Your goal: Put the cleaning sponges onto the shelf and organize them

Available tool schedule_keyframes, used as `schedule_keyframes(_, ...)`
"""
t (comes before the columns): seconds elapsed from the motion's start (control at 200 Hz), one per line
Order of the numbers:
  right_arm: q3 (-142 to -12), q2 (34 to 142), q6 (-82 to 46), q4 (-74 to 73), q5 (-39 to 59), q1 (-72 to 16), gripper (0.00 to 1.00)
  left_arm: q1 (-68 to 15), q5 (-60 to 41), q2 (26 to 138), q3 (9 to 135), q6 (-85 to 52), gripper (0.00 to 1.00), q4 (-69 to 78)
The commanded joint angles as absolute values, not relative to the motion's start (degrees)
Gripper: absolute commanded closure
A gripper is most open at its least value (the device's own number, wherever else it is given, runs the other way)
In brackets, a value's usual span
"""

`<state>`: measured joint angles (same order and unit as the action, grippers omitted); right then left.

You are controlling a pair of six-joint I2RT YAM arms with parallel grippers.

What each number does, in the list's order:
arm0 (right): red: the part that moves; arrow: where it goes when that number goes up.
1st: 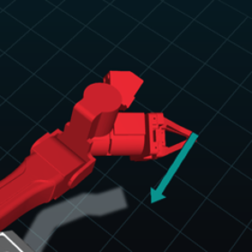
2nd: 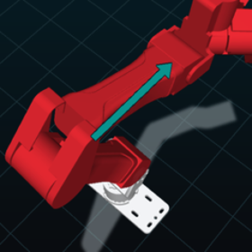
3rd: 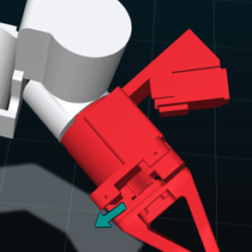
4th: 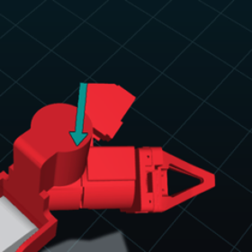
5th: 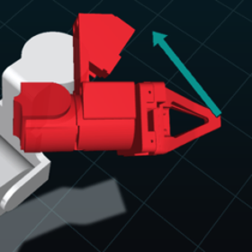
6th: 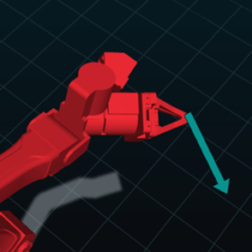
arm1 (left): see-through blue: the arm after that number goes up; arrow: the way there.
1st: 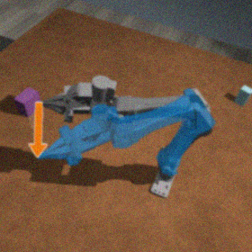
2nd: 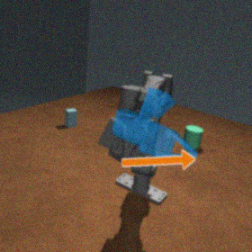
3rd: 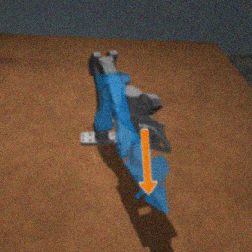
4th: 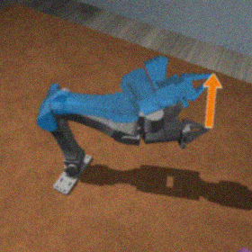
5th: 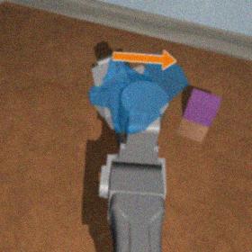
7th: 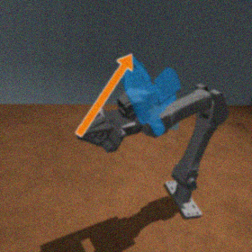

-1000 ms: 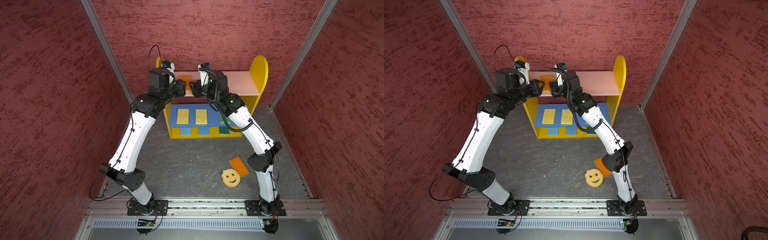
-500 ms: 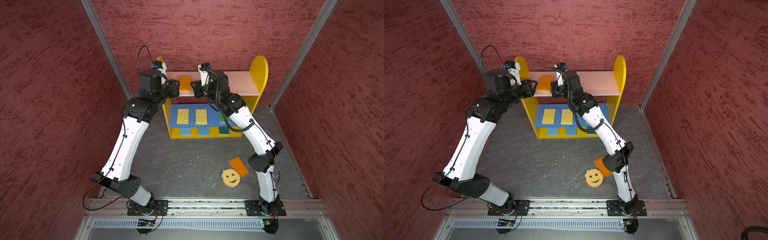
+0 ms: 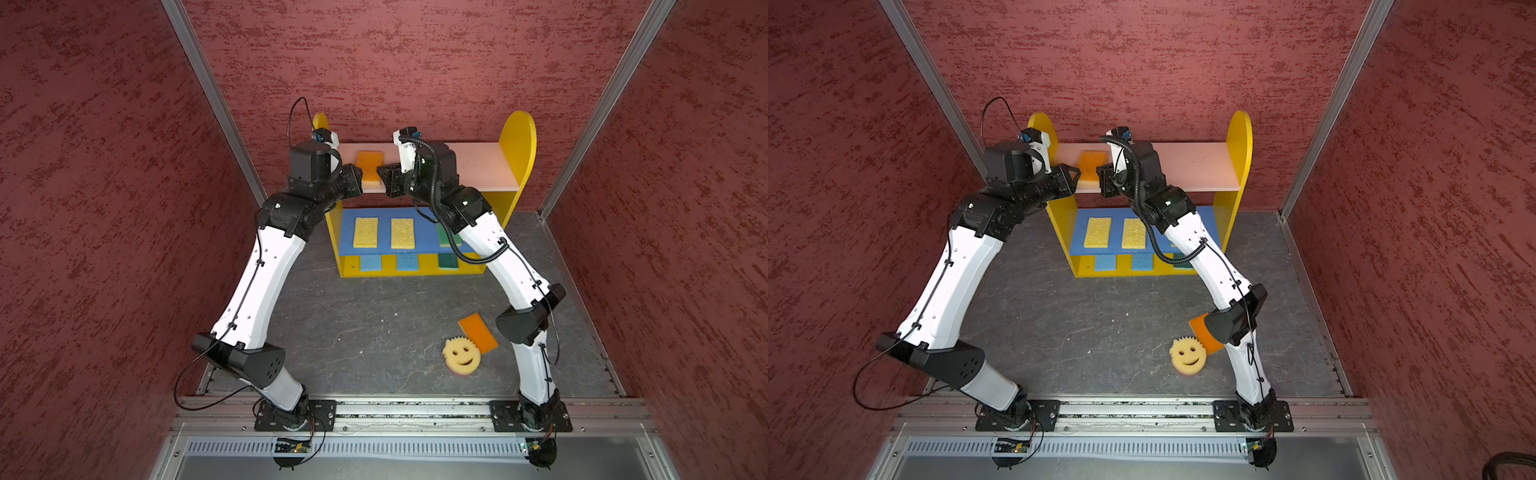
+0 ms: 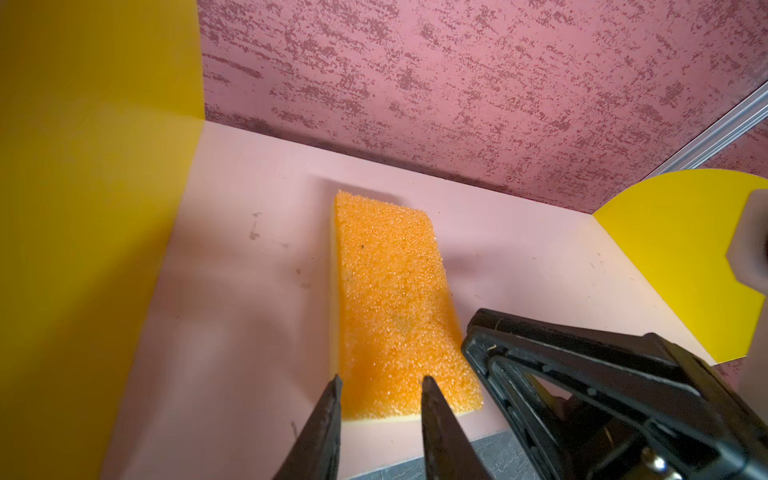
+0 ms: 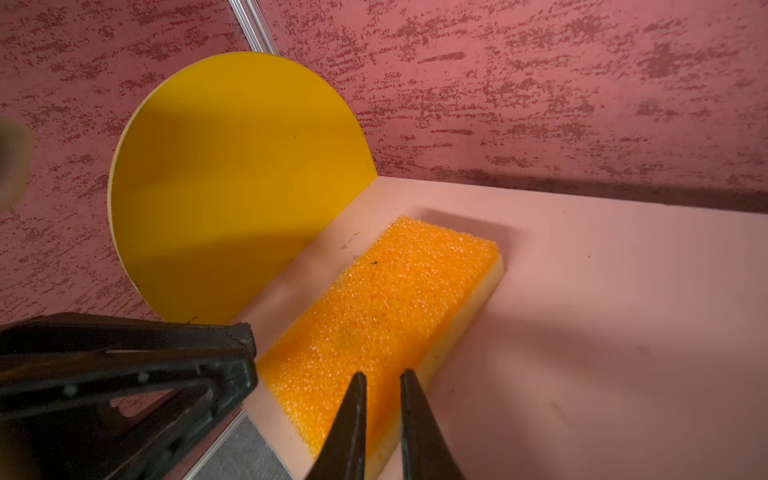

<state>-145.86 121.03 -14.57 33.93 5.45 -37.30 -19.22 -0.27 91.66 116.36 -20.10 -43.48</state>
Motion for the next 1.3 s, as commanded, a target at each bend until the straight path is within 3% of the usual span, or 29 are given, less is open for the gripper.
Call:
schedule_keyframes(0.0, -146.9, 122.5, -15.4, 33.5, 7.8, -37.6, 0.83, -18.9, -1.8, 91.1, 114.3, -21.3, 0.68, -42.3)
schedule_keyframes(0.716, -147.0, 123.3, -15.6, 33.2, 9.3, -39.1, 0.83, -18.1, -3.0, 88.0, 111.3, -22.0, 0.67, -42.0)
schedule_keyframes(1.297, -147.0, 122.4, -13.9, 33.5, 4.8, -39.7, 0.79, -16.5, -5.3, 89.4, 113.1, -22.5, 0.67, -43.9)
